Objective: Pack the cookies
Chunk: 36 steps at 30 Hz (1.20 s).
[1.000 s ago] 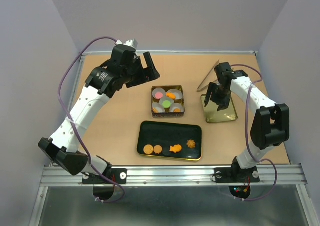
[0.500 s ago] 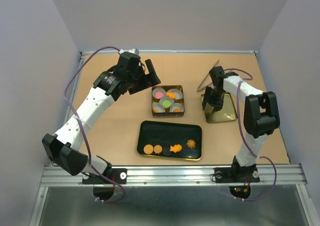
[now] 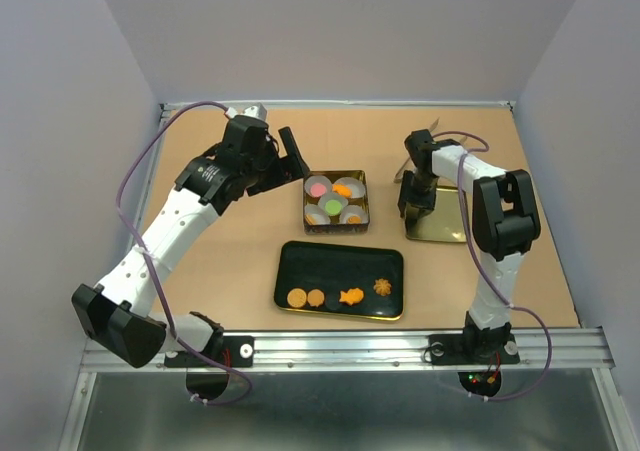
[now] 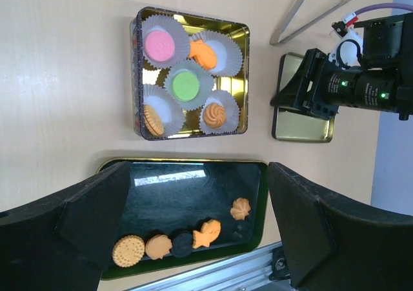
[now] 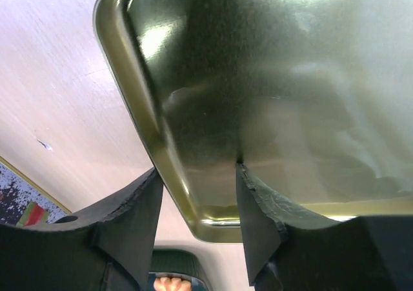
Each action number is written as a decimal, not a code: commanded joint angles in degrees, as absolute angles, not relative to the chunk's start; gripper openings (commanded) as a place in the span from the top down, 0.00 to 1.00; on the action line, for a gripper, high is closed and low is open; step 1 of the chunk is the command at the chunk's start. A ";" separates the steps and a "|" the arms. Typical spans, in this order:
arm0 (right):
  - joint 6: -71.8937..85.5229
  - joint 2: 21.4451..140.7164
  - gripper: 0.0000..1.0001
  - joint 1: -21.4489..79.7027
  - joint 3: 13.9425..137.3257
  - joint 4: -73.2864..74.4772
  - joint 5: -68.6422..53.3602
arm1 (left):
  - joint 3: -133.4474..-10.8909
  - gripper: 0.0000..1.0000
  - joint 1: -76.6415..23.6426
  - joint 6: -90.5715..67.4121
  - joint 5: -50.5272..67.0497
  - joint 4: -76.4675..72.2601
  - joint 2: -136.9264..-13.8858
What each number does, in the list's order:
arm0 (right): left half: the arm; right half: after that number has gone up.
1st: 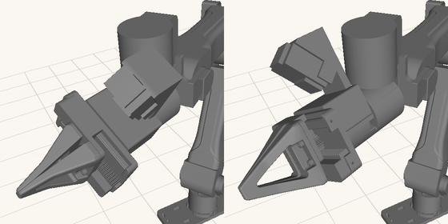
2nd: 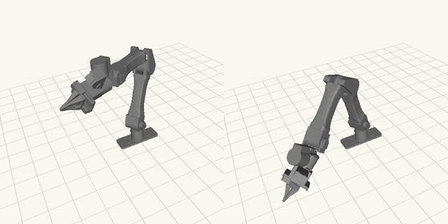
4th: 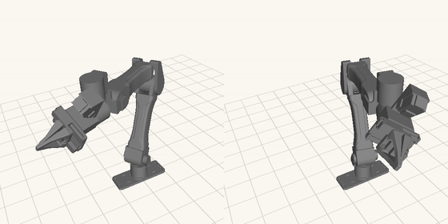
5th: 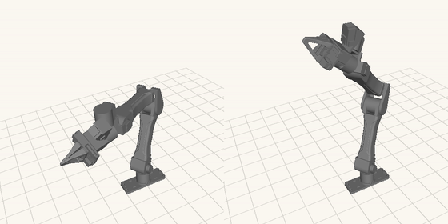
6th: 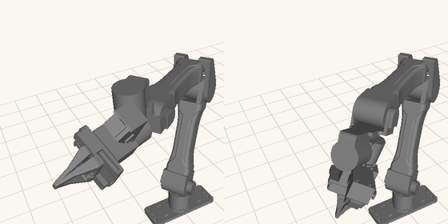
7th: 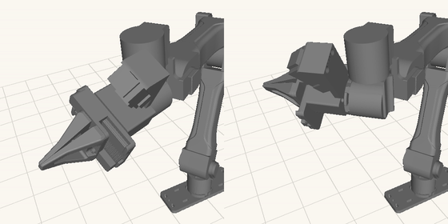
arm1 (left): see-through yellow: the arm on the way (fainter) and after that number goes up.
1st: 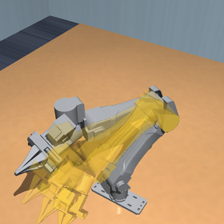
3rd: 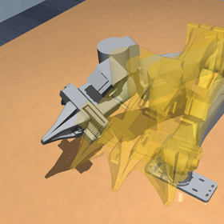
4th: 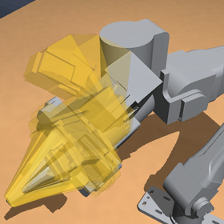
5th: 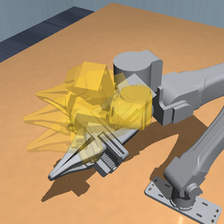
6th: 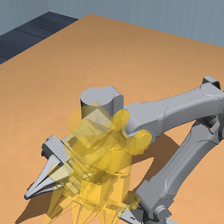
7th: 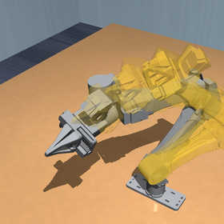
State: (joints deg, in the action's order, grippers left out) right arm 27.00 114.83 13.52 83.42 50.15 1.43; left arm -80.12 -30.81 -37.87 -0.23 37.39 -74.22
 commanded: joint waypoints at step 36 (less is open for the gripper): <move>34.10 87.98 0.99 15.56 99.04 60.29 -2.08 | -113.90 0.02 -27.95 -25.84 0.53 39.99 -94.75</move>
